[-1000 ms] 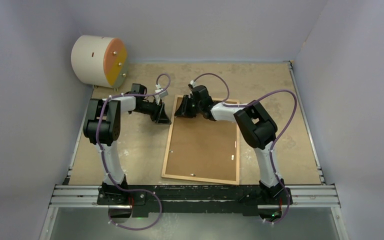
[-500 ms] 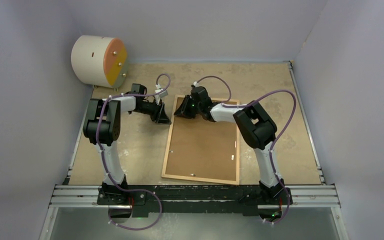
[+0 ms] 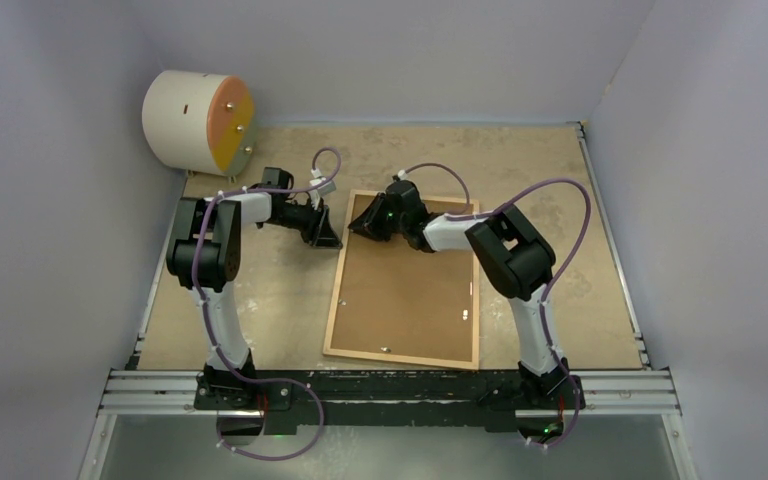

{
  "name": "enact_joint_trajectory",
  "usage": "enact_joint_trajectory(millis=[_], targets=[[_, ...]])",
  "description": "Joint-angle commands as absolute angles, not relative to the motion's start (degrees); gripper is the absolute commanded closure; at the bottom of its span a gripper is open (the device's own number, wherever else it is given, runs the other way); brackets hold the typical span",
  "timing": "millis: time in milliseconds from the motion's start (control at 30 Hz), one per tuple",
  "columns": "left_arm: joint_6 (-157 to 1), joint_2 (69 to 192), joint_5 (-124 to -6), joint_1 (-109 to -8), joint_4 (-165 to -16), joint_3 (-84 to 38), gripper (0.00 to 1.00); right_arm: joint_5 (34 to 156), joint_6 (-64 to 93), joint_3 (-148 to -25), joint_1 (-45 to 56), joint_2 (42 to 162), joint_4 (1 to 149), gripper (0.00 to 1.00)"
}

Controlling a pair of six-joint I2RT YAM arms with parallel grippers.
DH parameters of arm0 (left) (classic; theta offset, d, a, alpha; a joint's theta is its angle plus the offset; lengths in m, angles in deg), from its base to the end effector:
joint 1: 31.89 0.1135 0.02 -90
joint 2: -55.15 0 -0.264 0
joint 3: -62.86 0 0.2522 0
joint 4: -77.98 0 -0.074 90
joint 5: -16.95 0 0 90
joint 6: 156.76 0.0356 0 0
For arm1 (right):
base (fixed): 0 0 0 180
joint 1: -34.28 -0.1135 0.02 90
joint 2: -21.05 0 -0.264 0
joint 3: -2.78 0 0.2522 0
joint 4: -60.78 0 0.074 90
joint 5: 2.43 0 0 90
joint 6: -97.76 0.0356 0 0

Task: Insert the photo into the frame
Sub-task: Install the photo frame at the center of the board.

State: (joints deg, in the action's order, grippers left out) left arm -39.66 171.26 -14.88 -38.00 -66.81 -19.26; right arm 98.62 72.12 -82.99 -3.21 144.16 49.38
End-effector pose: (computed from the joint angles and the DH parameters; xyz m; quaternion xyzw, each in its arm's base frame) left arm 0.3729 -0.0703 0.1228 0.3297 0.7986 -0.4414 0.2422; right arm 0.3630 0.2870 0.1340 0.1464 0.8326 0.4613 0.2694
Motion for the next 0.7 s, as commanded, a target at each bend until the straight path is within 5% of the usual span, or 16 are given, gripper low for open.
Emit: enact_joint_trajectory(millis=[0, 200, 667], targets=[[-36.23, 172.04, -20.85, -38.71, -64.14, -17.43, 0.66, 96.37, 72.84, -82.13, -4.4, 143.26, 49.82, 0.7], [-33.95, 170.7, -20.86, -37.55, -60.34, -19.41, 0.66, 94.55, 67.01, -82.34, -3.16, 137.83, 54.34, 0.6], [-33.68, 169.07, -21.18, -37.7, -61.6, -15.85, 0.66, 94.96, 67.59, -83.46, -4.83, 142.05, 55.94, 0.62]])
